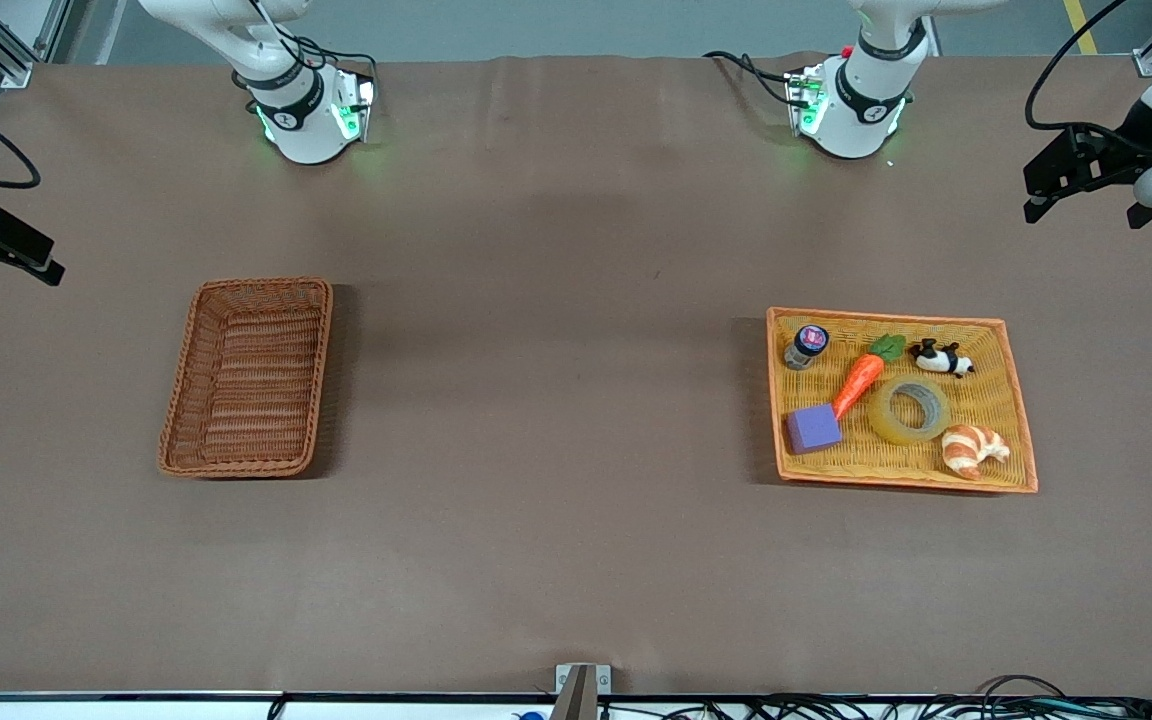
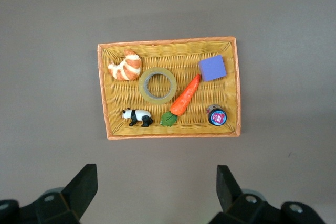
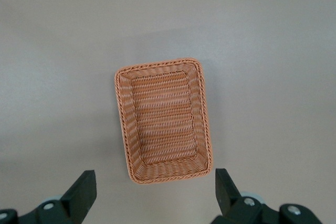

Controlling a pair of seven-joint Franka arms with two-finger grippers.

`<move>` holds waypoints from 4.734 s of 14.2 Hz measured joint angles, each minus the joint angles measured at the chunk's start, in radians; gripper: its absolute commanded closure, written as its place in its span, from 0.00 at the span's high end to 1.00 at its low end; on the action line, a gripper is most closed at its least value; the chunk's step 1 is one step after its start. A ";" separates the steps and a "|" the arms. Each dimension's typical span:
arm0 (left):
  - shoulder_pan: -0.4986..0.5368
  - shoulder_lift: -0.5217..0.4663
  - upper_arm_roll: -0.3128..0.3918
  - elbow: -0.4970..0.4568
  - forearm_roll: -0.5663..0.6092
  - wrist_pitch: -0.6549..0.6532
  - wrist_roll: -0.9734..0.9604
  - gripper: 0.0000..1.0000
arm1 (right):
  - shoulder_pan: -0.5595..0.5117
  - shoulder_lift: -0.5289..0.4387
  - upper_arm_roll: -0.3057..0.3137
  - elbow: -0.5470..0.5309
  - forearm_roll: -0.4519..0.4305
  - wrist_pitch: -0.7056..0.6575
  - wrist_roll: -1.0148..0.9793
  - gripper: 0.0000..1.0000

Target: Move tape to another basket

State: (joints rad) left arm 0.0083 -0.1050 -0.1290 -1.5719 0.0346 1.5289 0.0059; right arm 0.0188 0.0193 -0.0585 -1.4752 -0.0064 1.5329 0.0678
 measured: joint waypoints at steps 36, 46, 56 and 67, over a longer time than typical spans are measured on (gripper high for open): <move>0.174 0.570 -0.001 -0.417 0.077 0.802 0.004 0.19 | -0.003 0.000 -0.001 -0.003 0.000 -0.004 0.000 1.00; 0.146 0.467 -0.065 -0.298 0.078 0.679 -0.010 0.01 | -0.003 0.000 -0.001 -0.003 0.000 -0.007 0.000 1.00; -0.276 0.574 -0.284 0.042 0.079 0.430 -0.672 0.01 | -0.002 0.034 0.004 -0.019 0.061 -0.004 -0.001 1.00; -0.633 0.968 -0.150 0.262 0.082 0.624 -0.896 0.17 | -0.001 0.047 0.007 -0.091 0.059 0.097 -0.005 1.00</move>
State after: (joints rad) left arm -0.6247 0.8627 -0.2786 -1.3097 0.1167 2.1528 -0.8900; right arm 0.0174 0.0665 -0.0518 -1.5660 0.0530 1.6302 0.0625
